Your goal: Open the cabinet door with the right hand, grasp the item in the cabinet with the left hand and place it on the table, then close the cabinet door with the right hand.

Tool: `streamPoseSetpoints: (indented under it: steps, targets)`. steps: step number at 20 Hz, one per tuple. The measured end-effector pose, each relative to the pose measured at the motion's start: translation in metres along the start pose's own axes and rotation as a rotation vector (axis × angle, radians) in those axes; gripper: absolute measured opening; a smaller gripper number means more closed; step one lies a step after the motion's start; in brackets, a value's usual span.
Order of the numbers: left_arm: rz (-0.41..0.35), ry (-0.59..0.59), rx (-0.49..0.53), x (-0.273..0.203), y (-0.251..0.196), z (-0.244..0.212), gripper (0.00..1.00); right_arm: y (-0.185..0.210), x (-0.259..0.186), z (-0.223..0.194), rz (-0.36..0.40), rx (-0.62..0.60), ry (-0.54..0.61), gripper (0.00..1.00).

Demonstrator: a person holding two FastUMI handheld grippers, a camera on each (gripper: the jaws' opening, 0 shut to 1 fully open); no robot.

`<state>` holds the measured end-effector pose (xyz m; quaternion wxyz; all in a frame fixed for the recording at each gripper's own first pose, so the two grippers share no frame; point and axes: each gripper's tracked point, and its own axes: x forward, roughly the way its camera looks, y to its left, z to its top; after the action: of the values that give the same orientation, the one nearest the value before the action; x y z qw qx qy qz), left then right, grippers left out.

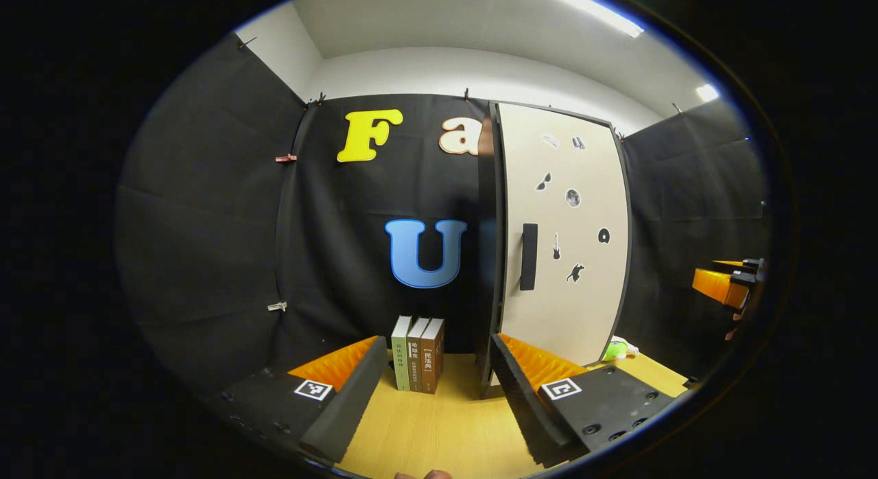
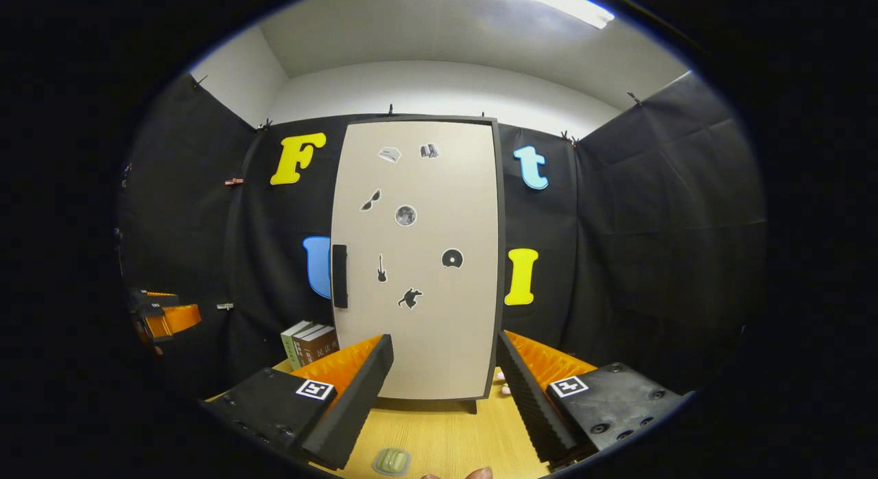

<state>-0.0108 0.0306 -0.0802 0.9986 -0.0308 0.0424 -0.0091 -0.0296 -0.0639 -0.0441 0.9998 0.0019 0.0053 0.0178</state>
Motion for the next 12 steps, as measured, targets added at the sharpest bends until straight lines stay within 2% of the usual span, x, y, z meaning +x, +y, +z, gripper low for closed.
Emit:
streamPoseSetpoints:
  steps: [8,12]
  targets:
    - [-0.017,0.000,0.019,0.005,-0.014,-0.003,0.95,0.004,0.003,-0.010,0.011,0.019,0.014,0.98]
    - [-0.048,-0.009,0.014,0.010,-0.028,-0.006,0.95,-0.002,0.008,-0.005,-0.003,0.022,-0.019,0.98]
